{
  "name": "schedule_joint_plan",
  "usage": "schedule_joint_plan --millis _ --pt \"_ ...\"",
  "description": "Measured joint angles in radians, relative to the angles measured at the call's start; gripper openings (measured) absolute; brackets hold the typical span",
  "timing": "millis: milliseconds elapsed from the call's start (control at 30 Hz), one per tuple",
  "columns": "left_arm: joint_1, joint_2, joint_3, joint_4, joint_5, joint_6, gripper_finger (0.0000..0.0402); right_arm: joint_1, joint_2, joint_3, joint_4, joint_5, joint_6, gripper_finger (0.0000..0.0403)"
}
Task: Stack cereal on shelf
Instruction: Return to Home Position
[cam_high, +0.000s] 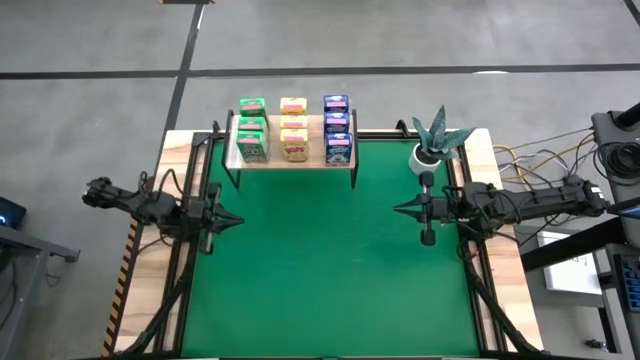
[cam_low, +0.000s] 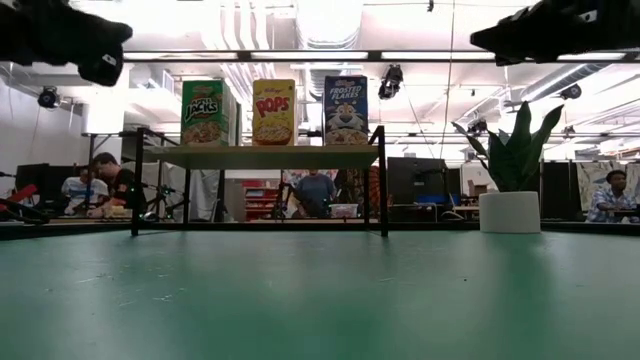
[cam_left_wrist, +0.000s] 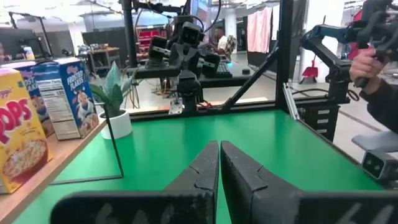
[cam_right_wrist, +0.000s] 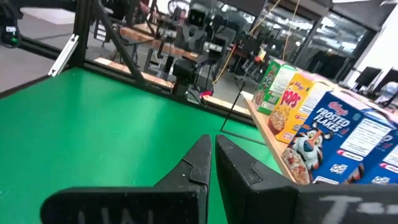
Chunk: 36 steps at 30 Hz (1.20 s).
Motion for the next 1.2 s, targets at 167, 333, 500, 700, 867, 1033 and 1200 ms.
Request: schedule_joint_plan --millis 167,333,500,700,867,1033,1200 --pt "0.001 0.004 -0.059 0.115 0.0 0.071 0.0 0.0 -0.091 -0.041 0.012 0.0 -0.018 0.0013" --pt "0.002 0.002 -0.082 0.157 -0.003 0.125 0.0 0.0 -0.183 -0.075 0.011 0.0 -0.023 0.0013" --pt "0.005 0.003 -0.11 0.208 -0.003 0.153 0.0 0.0 -0.264 -0.113 0.01 0.0 -0.03 0.0013" --pt "0.022 0.004 -0.153 0.256 -0.004 0.157 0.0 0.0 -0.344 -0.138 -0.005 0.0 -0.037 0.0013" --pt "0.038 0.001 -0.19 0.301 -0.004 0.158 0.0 0.0 -0.403 -0.163 -0.023 0.0 -0.045 0.0013" --pt "0.043 0.0 -0.211 0.334 -0.001 0.161 0.0 0.0 -0.451 -0.203 -0.027 0.001 -0.044 0.0013" --pt "0.043 -0.001 -0.212 0.344 0.032 0.186 0.0 0.0 -0.447 -0.224 -0.024 0.033 -0.03 0.0013"
